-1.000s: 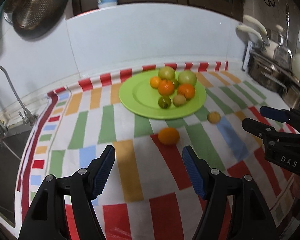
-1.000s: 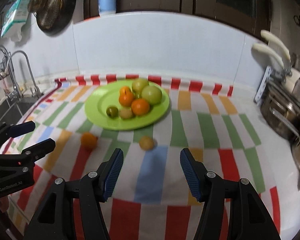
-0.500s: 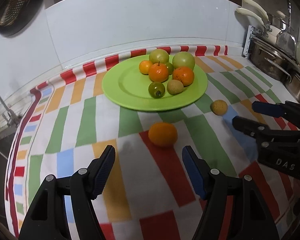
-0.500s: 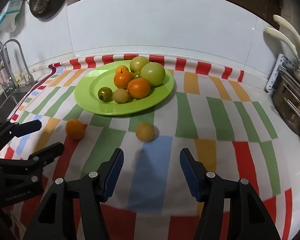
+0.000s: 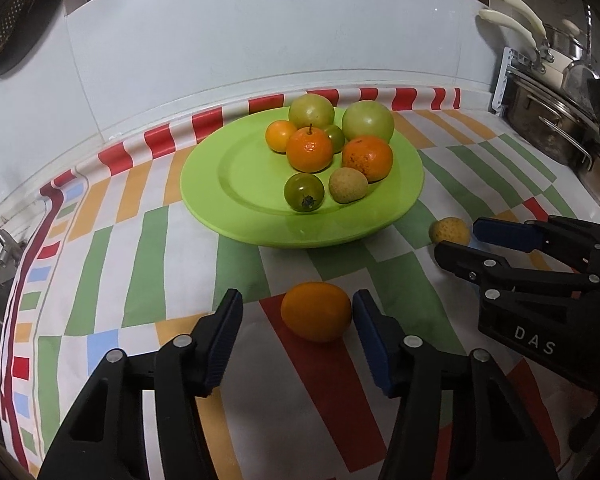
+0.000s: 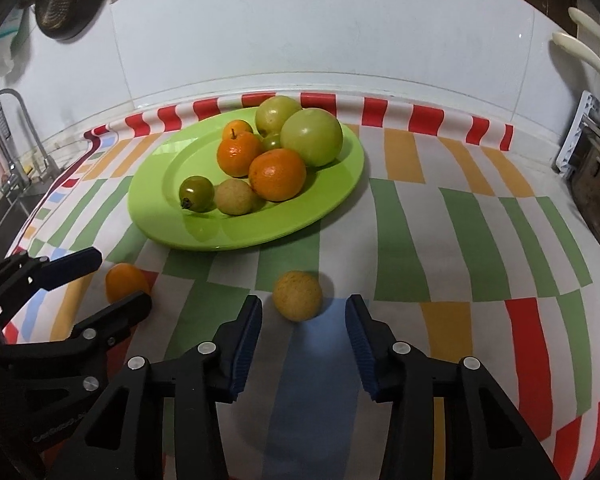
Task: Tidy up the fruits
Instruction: 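Grasp the orange with the left tool while the right tool grasps a small yellow citrus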
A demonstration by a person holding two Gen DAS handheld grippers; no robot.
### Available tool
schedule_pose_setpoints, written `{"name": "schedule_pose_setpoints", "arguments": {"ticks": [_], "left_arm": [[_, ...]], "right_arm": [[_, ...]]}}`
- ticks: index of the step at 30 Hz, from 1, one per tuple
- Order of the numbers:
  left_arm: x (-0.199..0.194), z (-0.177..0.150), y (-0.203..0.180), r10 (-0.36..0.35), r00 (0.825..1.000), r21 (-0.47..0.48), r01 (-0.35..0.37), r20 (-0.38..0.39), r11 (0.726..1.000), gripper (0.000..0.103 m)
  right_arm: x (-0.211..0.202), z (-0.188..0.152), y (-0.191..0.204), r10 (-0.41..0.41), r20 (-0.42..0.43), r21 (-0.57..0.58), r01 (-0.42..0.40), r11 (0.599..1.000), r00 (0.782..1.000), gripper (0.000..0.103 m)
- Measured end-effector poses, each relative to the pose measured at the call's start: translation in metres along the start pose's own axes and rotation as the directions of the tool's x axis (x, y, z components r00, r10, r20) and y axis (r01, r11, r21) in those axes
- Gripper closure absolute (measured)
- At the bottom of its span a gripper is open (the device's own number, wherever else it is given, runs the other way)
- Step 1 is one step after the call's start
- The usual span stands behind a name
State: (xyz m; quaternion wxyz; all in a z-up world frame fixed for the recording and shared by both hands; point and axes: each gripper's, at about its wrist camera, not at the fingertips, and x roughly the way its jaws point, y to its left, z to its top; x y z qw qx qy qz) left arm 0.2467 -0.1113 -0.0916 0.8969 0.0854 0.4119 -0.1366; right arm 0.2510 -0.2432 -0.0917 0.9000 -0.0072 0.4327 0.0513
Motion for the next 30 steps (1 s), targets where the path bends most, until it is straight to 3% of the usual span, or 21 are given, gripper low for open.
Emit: {"name": "schedule_pose_setpoints", "arguments": {"ticks": [9,12,30], "left_arm": [[0.005,0.003,-0.004,-0.033,0.999,0.009,0.033,-0.012,0.999,0.066],[0.005,0.003,-0.005,-0.033,0.999,0.013,0.033,-0.010,0.999,0.067],[-0.020,-0.008,0.000,-0.059,0.998,-0.024,0.059,-0.001,0.998,0.067]], "right_arm": [[0.009,0.006,-0.001,0.004,-0.011,-0.008,-0.004,1.000,1.000,0.068],[0.010,0.007,0.000,0.007,-0.011,-0.016,-0.007,1.000,1.000,0.076],[-0.029,-0.012,0.007,0.037,0.015,-0.017,-0.037,0.999,0.999,0.076]]}}
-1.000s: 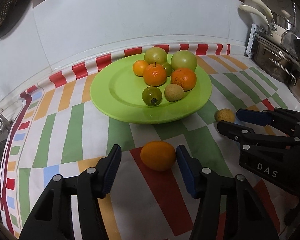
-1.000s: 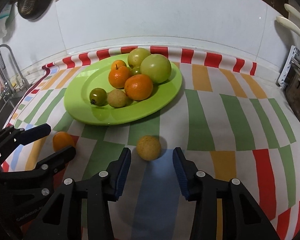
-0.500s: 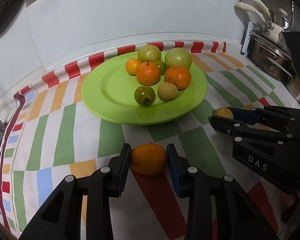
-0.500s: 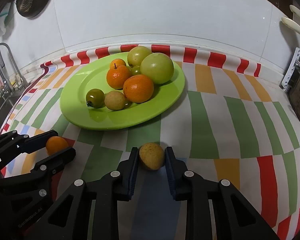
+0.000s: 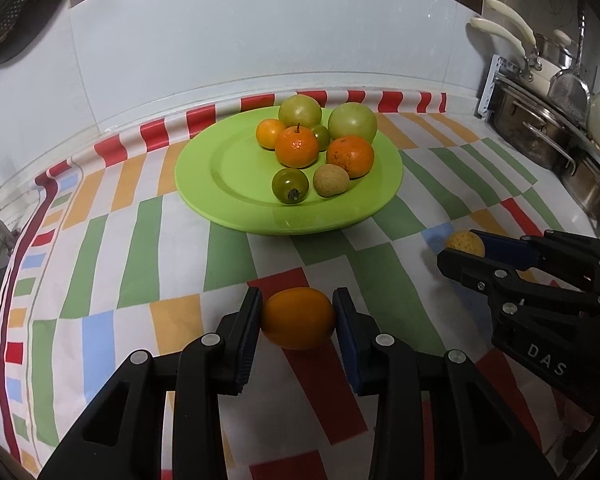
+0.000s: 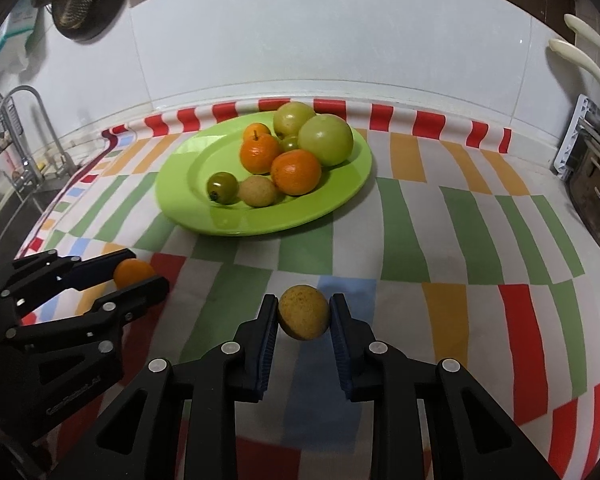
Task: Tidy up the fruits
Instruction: 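Grasp the orange with the left tool while the right tool grasps a small yellow citrus, then carry the orange to the plate and open the left tool while the right tool releases the citrus there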
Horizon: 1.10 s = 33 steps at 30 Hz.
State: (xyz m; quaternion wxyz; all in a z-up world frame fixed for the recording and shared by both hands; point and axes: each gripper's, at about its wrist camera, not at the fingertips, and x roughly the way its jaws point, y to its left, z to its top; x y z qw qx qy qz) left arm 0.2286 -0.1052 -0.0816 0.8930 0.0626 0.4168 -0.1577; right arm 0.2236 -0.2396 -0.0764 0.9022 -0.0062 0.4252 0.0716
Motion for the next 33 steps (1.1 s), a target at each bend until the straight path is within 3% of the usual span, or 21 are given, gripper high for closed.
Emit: {"name": "schedule_pose_setpoints", "arguments": {"ticks": [12,26,33], "left_arm": [[-0.027,0.005,0.009,0.010,1.000,-0.030,-0.009,0.024,0.999,0.067],[-0.044,0.054,0.031,0.067,0.988,-0.004,-0.067,0.138,0.998,0.067],[-0.033,0.084,0.041,0.059,0.986,0.014,-0.062,0.153,0.998,0.067]], "right_arm": [[-0.032,0.005,0.017,0.030,0.064,-0.034,-0.028,0.999,0.998,0.076],[-0.035,0.062,0.038,0.061,0.169,-0.079,-0.048,0.996,0.984,0.076],[-0.021,0.094,0.036,0.061,0.178,-0.080,-0.047,0.996,0.982,0.076]]}}
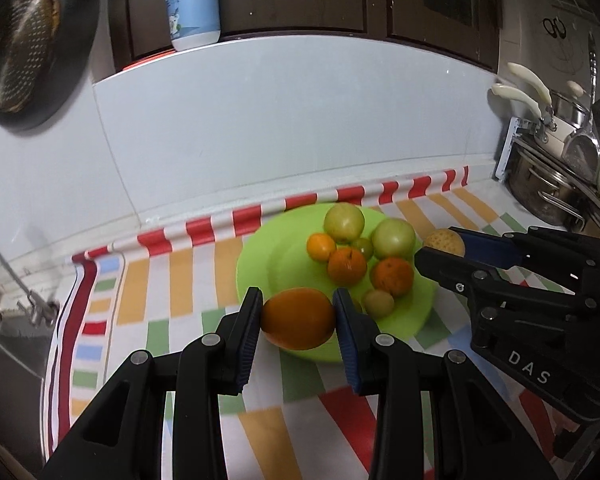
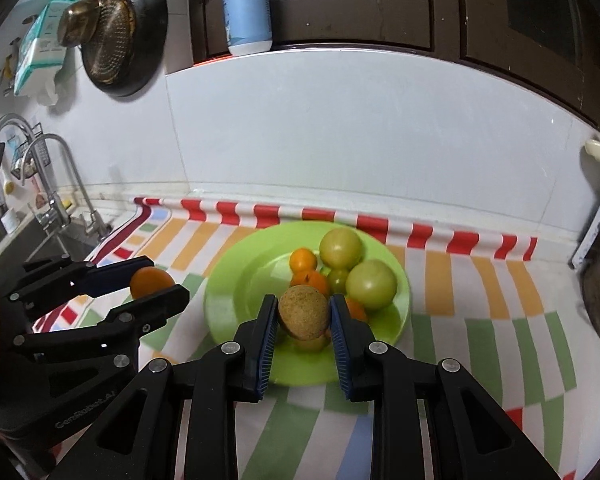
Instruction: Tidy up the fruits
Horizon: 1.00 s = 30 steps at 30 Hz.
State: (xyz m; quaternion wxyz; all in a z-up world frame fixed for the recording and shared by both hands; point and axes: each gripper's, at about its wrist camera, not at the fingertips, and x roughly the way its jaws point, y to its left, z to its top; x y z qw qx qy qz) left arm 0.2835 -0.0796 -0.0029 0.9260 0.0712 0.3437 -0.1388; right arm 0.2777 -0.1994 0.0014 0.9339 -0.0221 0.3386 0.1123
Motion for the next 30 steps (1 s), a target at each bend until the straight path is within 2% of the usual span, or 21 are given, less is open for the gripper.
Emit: {"name": "schedule_pose_setpoints", "arguments": {"ticks": [8,13,17,22,27,30], "left_arm": [[0.032,0.023,0.006,-0.035,0.999,0.014,0.035,-0.020,0.999,0.067],[0.053,0.029,0.007,-0.065,0.996,0.012,0.066,-0.059,0.998,0.067],[0.060,0.029,0.008,-0.077,0.995,0.015,0.078,-0.056,0.997,0.066],[0.056,0.021,0.010,-0.051,0.997,0.003,0.051,-0.058,0.999,0.066],[0.039,0.006,0.015,-0.009,0.998,-0.029,0.008,-0.062,1.000,0.066],[0.023,-0.003,0.017,0.003,0.998,-0.046,-0.005,-0.061,0.999,0.066]], "right_arm": [[0.029,0.013,-0.008,-0.002,-0.031,0.003,0.002,1.000,1.000,0.076],[0.045,0.016,-0.010,-0.001,-0.051,0.002,0.001,1.000,0.999,0.076],[0.052,0.016,-0.012,-0.014,-0.053,0.000,0.014,1.000,0.999,0.076],[0.051,0.015,-0.013,-0.020,-0.050,0.003,0.021,1.000,0.999,0.074],[0.031,0.008,-0.013,-0.023,-0.020,0.014,0.023,1.000,1.000,0.074],[0.013,0.002,-0.011,-0.034,0.005,0.026,0.034,0.999,0.999,0.067]]}}
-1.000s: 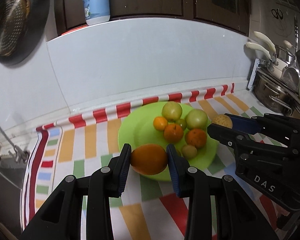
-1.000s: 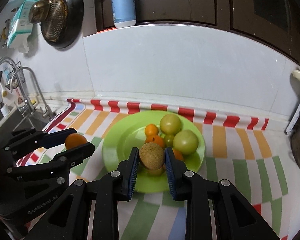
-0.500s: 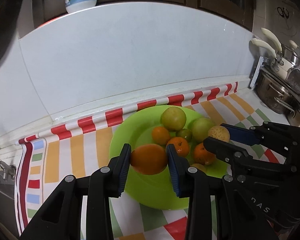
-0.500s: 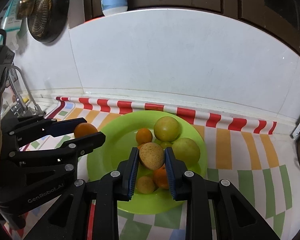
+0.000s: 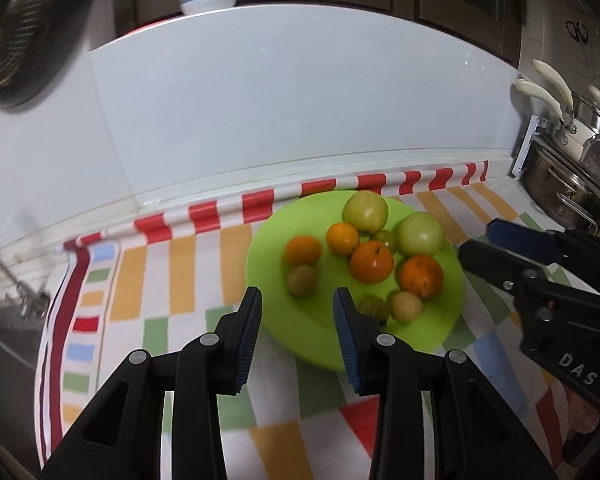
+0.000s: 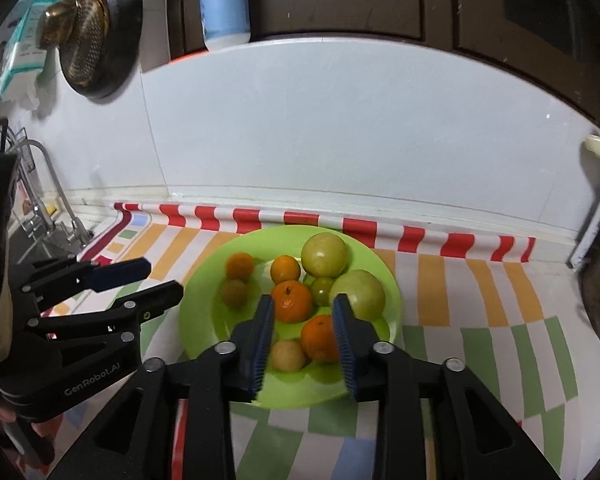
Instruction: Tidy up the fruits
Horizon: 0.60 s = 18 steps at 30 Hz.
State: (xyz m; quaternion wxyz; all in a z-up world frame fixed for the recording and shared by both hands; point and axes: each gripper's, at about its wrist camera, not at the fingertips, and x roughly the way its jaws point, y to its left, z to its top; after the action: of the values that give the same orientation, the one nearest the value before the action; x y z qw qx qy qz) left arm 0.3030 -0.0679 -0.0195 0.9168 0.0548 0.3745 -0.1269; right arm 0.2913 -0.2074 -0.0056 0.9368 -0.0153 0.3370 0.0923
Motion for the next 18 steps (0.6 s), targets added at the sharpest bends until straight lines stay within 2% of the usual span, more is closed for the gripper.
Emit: {"name": "schedule_pose_setpoints", "arguments": {"ticks": [7,10,14,18], "left_arm": [[-0.048,-0.021,-0.002,0.041,0.998,-0.043,-0.039,0.039,0.998,0.059],[-0.074,-0.034,-0.005,0.060,0.996,-0.055,-0.057,0.068,0.997,0.052],[-0.102,-0.048,-0.012,0.094,0.990,-0.046,-0.089,0.102,0.995,0.048],[-0.130,-0.061,-0.015,0.118,0.983,-0.043,-0.113,0.138,0.993,0.044]], "right_arm": [[-0.049,-0.021,0.004,-0.028,0.058,0.027,0.026,0.999,0.998,0.066],[-0.071,-0.030,0.007,-0.036,0.077,0.028,0.034,0.999,0.996,0.066],[-0.099,-0.043,0.009,-0.057,0.100,0.046,0.053,0.998,0.993,0.052],[-0.124,-0.056,0.009,-0.075,0.104,0.077,0.067,0.995,0.992,0.044]]}}
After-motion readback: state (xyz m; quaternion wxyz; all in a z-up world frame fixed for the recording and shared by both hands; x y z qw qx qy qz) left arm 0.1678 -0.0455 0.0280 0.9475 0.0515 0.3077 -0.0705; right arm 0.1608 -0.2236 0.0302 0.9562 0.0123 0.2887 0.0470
